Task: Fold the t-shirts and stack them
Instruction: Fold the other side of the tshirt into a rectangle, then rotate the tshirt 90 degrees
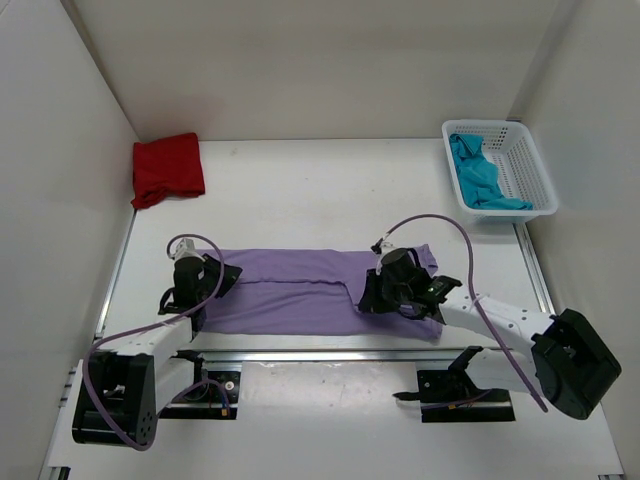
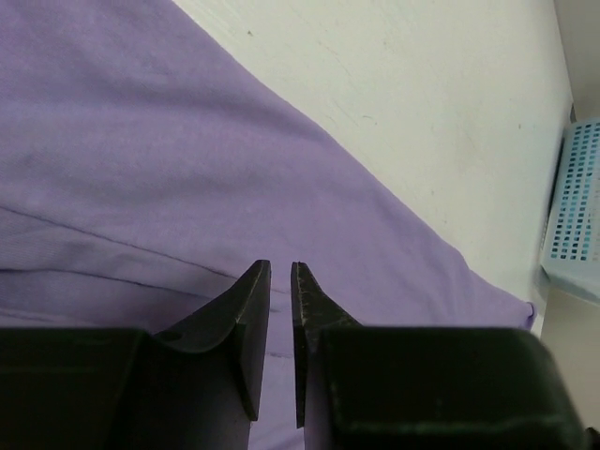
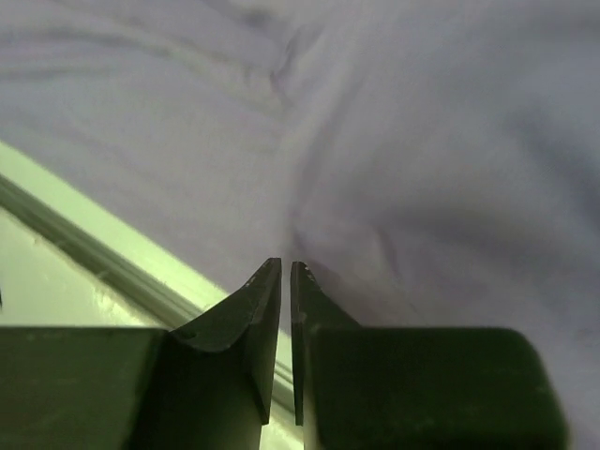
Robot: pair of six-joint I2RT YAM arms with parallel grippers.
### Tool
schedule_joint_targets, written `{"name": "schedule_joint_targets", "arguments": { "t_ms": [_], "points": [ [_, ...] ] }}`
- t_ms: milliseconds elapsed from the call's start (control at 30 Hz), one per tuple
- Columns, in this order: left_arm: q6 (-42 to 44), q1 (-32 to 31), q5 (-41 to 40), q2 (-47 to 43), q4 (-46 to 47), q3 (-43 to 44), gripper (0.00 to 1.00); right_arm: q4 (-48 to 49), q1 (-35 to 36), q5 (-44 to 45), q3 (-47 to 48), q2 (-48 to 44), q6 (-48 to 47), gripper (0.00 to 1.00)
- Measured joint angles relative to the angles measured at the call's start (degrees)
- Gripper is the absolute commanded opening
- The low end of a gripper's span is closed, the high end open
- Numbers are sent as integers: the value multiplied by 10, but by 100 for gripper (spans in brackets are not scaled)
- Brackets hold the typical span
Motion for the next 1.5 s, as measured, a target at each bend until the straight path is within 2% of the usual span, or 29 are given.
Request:
{"name": "schedule_joint_targets", "arguments": {
  "t_ms": [167,300,400,467,600,700,767,867,967,1067,1200,1333,1367,1433,1500],
  "points": [
    [-6,-2,0,0,4,12,27,-20,24,-6,-7,-24,27,11],
    [-8,-4,1,0,5,37,28,-58,12,-6,15,-66,23,13],
    [-7,-14,1,1,8,50,28,-50,-31,-6,16,-99,12,2],
    [-5,-27,0,4,9,53,27,-27,-85,-13,3,-96,5,0],
    [14,-79,-7,17,-2,63,27,17,-175,-11,-9,-9,-6,0],
    [37,-137,-8,27,-20,83,33,55,-199,-3,-6,79,-10,0],
    [52,-168,9,42,-22,101,40,78,-210,-12,18,134,-6,0],
    [70,-186,48,68,-24,121,46,115,-219,-14,74,209,-8,0],
    [92,-204,71,89,-44,139,45,124,-223,-27,170,304,-8,0],
    [121,-225,89,104,-79,165,40,94,-223,-44,326,422,-18,0],
    [146,-235,112,112,-104,190,37,-2,-222,-58,656,628,-53,0],
    [159,-235,120,113,-129,200,31,-164,-224,-83,1064,850,-88,0],
    [161,-235,121,113,-133,200,30,-179,-225,-91,1113,877,-91,0],
    [167,-236,123,113,-144,201,26,-202,-228,-103,1076,847,-105,0],
    [172,-239,121,113,-159,203,22,-212,-227,-91,950,751,-126,0]
  ]
}}
